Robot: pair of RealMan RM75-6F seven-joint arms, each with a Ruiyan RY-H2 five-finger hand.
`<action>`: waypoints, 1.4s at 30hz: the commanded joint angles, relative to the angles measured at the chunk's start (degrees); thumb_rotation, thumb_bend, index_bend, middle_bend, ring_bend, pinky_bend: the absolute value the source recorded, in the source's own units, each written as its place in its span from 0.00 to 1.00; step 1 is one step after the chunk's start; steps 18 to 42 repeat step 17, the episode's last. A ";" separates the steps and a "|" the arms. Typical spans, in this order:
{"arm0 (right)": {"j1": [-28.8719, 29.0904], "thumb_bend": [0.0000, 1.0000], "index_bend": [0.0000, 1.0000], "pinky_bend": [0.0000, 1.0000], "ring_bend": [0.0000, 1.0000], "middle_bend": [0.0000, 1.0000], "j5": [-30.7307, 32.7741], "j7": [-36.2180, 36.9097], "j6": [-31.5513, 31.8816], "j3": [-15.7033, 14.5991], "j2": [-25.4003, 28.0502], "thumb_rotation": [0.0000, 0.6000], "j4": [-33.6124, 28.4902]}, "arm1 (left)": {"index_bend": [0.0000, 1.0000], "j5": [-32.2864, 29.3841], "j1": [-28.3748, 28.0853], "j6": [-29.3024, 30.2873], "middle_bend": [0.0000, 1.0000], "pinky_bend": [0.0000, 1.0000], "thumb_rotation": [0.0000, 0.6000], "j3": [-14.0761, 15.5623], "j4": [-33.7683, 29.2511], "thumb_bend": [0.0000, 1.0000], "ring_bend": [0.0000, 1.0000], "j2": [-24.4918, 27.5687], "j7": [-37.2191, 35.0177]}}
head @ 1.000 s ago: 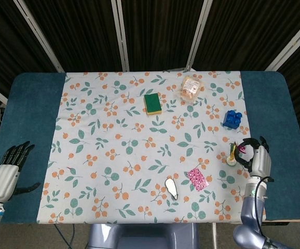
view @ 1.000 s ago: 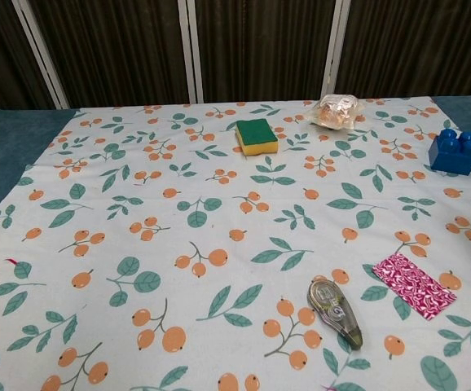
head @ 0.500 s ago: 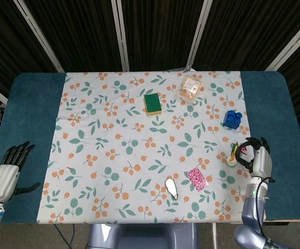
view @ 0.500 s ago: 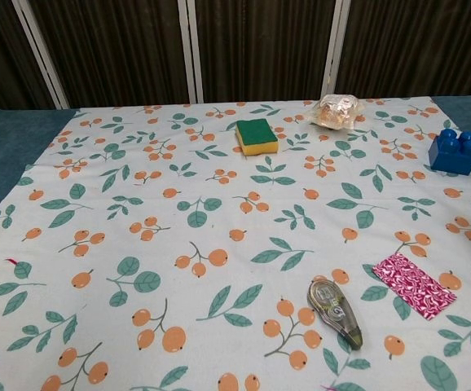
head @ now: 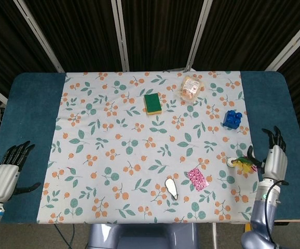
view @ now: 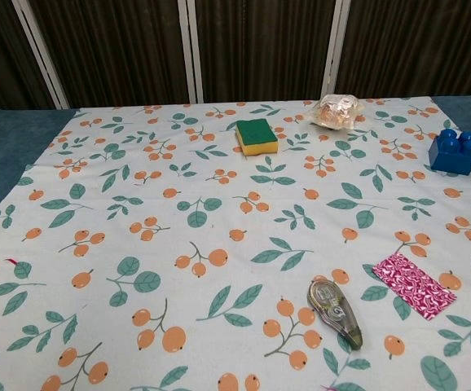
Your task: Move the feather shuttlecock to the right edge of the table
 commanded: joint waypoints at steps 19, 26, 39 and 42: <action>-8.20 0.02 0.03 0.00 0.00 0.00 -31.47 -4.71 -3.20 -20.89 20.29 1.00 3.62 | 0.00 1.18 -0.01 0.45 0.00 0.00 1.00 0.45 1.52 0.07 0.00 0.72 5.40; -8.20 0.02 0.03 0.00 0.00 0.00 -31.47 -4.71 -3.20 -20.89 20.29 1.00 3.62 | 0.00 1.18 -0.01 0.45 0.00 0.00 1.00 0.45 1.52 0.07 0.00 0.72 5.40; -8.20 0.02 0.03 0.00 0.00 0.00 -31.47 -4.71 -3.20 -20.89 20.29 1.00 3.62 | 0.00 1.18 -0.01 0.45 0.00 0.00 1.00 0.45 1.52 0.07 0.00 0.72 5.40; -8.20 0.02 0.03 0.00 0.00 0.00 -31.47 -4.71 -3.20 -20.89 20.29 1.00 3.62 | 0.00 1.18 -0.01 0.45 0.00 0.00 1.00 0.45 1.52 0.07 0.00 0.72 5.40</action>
